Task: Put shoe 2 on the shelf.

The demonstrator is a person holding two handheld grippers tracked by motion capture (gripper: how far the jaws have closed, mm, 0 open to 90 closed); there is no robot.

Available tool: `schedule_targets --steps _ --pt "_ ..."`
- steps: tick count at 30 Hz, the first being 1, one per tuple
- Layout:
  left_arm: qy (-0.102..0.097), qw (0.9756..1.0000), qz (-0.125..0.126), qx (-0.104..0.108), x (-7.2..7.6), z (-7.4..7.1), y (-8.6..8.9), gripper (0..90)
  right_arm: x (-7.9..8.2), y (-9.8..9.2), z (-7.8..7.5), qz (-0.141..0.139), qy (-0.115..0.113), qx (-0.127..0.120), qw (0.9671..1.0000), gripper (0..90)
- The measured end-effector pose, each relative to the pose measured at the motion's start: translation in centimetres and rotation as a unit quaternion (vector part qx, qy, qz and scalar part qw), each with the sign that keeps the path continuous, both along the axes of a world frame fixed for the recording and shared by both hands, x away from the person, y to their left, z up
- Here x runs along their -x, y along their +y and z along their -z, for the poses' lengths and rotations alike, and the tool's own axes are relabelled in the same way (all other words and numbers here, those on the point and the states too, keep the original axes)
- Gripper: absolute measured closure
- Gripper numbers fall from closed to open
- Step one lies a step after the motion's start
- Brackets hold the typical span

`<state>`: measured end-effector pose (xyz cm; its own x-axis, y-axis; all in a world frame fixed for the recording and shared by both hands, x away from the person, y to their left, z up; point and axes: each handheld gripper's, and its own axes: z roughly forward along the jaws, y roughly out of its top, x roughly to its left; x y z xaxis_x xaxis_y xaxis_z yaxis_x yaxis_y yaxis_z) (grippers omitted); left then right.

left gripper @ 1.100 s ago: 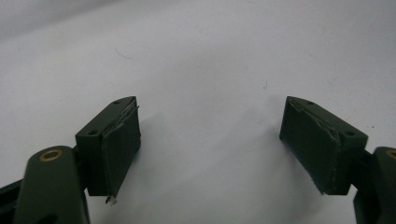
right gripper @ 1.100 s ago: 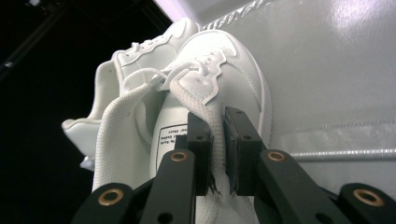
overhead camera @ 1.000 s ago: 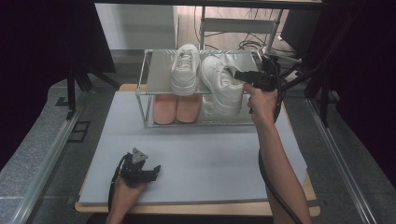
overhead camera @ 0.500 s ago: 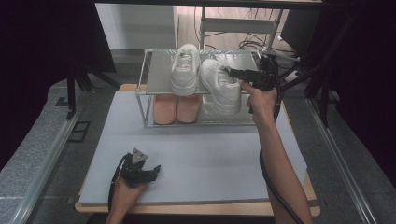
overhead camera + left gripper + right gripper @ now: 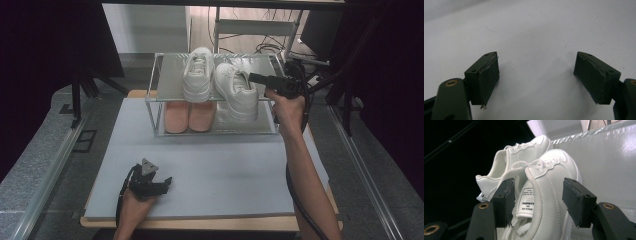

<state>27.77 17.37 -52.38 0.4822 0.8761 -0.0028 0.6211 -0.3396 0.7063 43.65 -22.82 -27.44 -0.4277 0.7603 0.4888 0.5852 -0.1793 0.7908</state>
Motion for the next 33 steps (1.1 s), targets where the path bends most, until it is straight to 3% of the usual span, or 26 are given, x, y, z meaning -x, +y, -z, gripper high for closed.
schedule_targets --steps 8,17,25,33 --pt "-0.001 1.0 0.0 0.0 0.0 0.0 0.0 20.1 1.2 -1.5 -0.9 -0.009 -0.026 -0.007 0.9996 43.7" --pt "-0.003 1.0 0.001 -0.003 0.0 0.0 0.0 20.1 2.8 -3.3 -0.8 -0.019 -0.029 -0.023 0.9992 43.5" --pt "-0.005 1.0 -0.001 -0.001 0.0 0.0 -0.1 20.1 4.3 -4.4 0.2 -0.025 -0.026 -0.013 0.9993 44.5" --pt "-0.006 1.0 -0.003 0.001 0.1 0.0 -0.1 20.1 6.1 -5.0 2.1 -0.034 -0.043 0.009 0.9984 55.5"
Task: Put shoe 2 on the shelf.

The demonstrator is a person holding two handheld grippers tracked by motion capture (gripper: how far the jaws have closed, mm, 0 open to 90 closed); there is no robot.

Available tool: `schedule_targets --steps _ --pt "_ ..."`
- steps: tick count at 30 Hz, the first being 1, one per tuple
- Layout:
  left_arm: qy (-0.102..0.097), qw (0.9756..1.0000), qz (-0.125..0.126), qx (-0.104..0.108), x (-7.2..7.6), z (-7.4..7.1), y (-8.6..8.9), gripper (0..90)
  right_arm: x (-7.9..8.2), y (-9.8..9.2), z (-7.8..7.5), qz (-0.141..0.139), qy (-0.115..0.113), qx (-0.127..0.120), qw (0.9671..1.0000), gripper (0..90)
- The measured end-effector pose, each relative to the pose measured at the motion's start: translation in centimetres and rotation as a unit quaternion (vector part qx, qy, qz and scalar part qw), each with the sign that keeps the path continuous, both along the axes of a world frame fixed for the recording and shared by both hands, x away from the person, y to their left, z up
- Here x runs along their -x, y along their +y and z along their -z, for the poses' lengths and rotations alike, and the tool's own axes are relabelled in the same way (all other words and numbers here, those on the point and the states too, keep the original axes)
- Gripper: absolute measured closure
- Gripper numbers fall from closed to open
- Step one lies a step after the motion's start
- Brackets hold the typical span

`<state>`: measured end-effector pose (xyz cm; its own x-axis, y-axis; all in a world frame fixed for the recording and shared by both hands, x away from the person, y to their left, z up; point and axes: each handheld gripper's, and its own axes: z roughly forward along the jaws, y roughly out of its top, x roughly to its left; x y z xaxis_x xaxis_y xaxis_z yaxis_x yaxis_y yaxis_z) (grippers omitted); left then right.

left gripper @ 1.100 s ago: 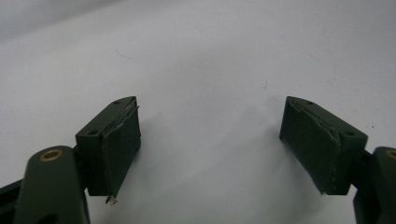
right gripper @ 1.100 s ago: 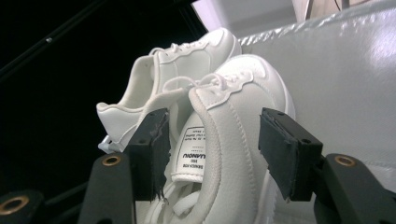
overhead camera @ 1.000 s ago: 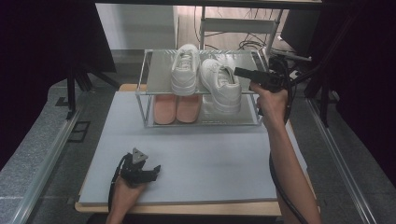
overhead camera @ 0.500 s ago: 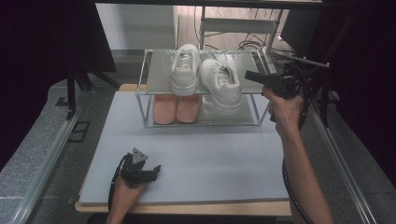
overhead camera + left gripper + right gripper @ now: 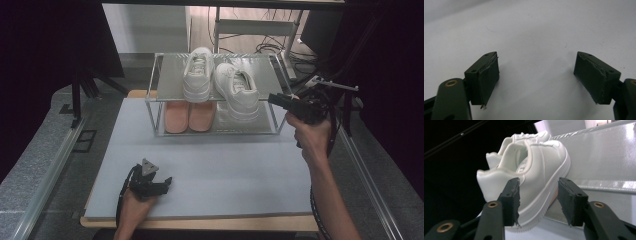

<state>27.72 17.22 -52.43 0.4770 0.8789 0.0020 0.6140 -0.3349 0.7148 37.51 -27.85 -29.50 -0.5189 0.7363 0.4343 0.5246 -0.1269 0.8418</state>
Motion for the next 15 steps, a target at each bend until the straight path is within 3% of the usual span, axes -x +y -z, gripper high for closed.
schedule_targets --steps 9,15 --pt "-0.002 1.0 0.0 -0.001 0.0 0.0 0.0 20.1 2.4 0.2 2.1 -0.004 -0.042 0.045 0.9981 71.3" --pt "-0.001 1.0 0.0 -0.001 0.0 0.0 0.0 20.1 3.6 0.6 3.5 -0.008 -0.058 0.066 0.9961 80.7"
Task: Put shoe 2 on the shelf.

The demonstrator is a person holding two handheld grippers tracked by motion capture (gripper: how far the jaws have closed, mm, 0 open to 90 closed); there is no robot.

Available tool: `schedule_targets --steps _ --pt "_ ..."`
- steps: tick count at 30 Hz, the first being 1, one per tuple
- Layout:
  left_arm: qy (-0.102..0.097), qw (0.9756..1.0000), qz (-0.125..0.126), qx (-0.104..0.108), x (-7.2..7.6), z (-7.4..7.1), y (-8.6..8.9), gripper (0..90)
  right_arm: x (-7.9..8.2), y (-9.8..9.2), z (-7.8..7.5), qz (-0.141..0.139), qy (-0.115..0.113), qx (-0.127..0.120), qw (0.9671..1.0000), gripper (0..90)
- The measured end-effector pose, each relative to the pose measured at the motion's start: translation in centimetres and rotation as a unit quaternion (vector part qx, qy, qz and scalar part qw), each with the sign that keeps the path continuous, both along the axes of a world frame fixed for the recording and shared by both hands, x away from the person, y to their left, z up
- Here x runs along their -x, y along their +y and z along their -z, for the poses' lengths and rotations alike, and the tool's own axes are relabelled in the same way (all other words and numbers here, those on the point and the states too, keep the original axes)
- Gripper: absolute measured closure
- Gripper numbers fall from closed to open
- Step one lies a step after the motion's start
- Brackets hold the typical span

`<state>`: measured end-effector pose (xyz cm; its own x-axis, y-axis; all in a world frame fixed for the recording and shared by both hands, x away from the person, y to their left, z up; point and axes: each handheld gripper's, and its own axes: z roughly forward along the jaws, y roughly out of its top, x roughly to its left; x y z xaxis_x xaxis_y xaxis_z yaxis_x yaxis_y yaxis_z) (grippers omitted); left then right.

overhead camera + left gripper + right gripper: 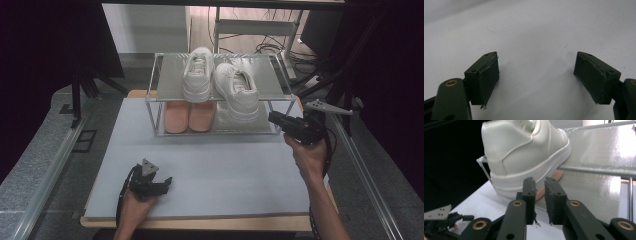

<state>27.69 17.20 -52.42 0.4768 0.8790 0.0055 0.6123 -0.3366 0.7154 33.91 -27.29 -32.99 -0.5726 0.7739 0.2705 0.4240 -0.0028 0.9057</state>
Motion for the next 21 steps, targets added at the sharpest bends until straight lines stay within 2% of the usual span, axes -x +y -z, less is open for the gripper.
schedule_targets --steps 8,15,21 --pt "0.0 1.0 0.0 0.0 0.0 0.0 0.0 20.1 1.2 1.1 1.5 -0.007 -0.001 0.023 0.9997 89.3" --pt "-0.001 1.0 0.0 0.0 0.0 0.0 0.0 20.1 1.9 2.3 2.6 -0.022 -0.006 0.046 0.9987 89.8" --pt "0.0 1.0 0.0 -0.001 0.0 0.0 0.0 20.1 1.9 3.1 2.7 -0.023 -0.015 0.054 0.9982 89.9"
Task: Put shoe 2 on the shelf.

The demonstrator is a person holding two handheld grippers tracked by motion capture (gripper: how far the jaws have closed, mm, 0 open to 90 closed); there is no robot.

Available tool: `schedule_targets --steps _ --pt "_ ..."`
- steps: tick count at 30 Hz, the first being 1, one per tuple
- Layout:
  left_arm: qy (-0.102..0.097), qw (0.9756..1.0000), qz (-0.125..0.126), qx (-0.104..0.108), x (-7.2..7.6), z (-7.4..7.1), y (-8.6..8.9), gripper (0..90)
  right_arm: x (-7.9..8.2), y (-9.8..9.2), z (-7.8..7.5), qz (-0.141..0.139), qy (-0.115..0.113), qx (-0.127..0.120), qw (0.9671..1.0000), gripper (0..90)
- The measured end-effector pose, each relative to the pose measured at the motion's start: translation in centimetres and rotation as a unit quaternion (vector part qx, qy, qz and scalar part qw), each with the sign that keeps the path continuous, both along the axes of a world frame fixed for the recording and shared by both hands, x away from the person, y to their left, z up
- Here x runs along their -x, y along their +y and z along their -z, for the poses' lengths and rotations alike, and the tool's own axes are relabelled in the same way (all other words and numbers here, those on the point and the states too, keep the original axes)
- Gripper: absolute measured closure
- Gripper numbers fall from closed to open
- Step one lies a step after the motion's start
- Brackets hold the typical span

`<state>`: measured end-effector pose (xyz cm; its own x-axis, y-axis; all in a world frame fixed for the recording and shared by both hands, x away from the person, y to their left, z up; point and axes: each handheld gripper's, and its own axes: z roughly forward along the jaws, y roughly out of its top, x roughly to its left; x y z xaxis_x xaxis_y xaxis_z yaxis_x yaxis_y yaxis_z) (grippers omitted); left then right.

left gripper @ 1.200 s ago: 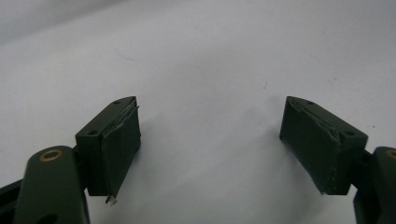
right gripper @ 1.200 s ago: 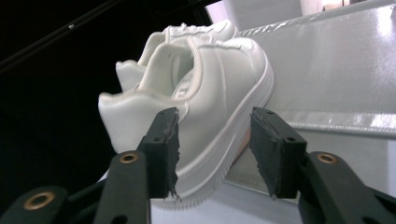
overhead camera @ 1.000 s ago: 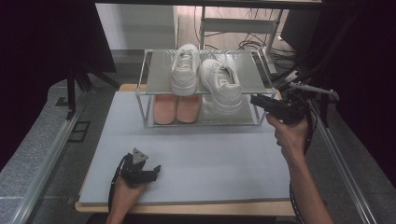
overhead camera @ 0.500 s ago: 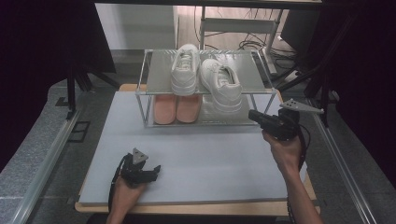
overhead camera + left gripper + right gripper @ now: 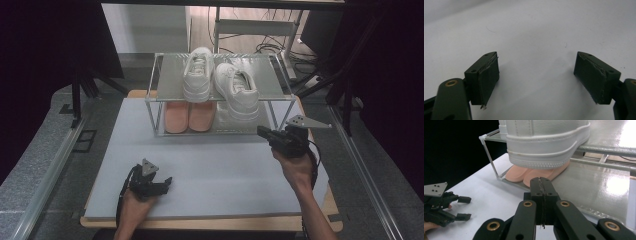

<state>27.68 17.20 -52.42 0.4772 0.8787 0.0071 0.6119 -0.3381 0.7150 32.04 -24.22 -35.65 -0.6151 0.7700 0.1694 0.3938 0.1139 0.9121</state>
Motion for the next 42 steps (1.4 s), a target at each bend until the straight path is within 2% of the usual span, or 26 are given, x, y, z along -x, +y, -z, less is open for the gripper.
schedule_targets --steps 7,14,17,26,42 --pt "0.0 1.0 0.0 0.001 0.0 0.0 0.0 20.1 -0.3 1.1 -0.5 0.0 -0.011 0.009 0.9999 89.9" --pt "0.0 1.0 0.0 0.001 0.0 0.0 0.0 20.1 -1.1 1.7 -0.3 0.002 -0.004 0.008 1.0 90.0" --pt "0.0 1.0 0.0 0.001 0.0 0.0 0.0 20.1 -1.2 1.7 -0.3 -0.004 -0.004 0.0 1.0 90.0" --pt "0.0 1.0 0.0 0.0 0.0 0.0 0.0 20.1 -1.6 2.3 -0.4 -0.007 -0.004 0.005 1.0 90.0" --pt "-0.001 1.0 0.0 0.002 0.0 0.0 0.0 20.3 -4.1 4.1 0.0 -0.009 0.011 -0.002 0.9999 90.0"
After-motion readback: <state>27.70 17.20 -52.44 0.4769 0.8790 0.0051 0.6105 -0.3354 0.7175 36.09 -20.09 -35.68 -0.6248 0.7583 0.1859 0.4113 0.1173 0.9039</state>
